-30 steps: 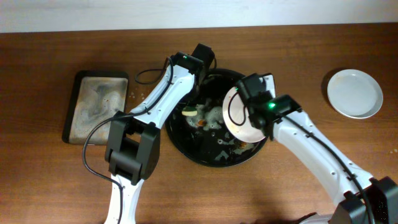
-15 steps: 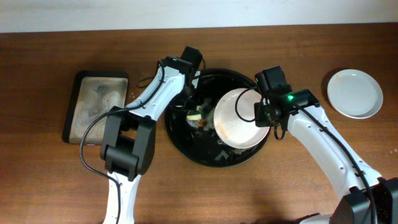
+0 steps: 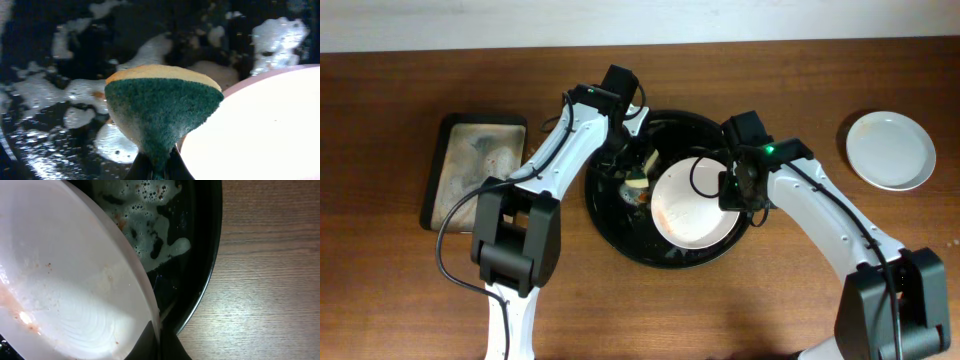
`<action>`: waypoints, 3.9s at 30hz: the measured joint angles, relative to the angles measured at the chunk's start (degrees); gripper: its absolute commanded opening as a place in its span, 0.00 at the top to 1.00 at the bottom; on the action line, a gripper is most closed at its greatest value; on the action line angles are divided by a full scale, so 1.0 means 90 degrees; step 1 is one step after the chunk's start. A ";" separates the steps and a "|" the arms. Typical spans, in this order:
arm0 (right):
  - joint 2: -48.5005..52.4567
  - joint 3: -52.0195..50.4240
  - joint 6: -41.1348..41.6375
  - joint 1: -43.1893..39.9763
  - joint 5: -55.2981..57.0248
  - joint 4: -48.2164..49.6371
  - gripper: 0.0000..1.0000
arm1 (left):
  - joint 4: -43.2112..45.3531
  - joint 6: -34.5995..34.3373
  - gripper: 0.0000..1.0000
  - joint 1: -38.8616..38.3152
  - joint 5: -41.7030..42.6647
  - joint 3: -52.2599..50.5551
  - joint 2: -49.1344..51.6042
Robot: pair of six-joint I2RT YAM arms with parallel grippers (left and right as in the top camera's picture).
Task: Clean dirty plates on tray and stack at the side
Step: 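Tilt the plate up with the right gripper while scrubbing its underside, then lift the cleaned plate right toward the plate stack with the right gripper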
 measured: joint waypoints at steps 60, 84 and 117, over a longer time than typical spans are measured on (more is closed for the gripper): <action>0.0197 0.0005 0.0335 0.0000 -0.0121 0.0102 0.96 | -0.0126 -0.0821 1.00 -0.1226 -0.3327 -0.0583 0.0000; -0.0641 0.1460 -0.0831 0.0012 0.1212 -0.0750 0.96 | 0.0007 -0.0826 1.00 -0.0267 -0.1957 -0.0580 -0.0631; -0.1081 0.1829 -0.2008 0.2266 0.6407 -0.1124 0.96 | 0.0187 -0.0845 1.00 -0.0323 -0.1824 -0.0580 -0.0631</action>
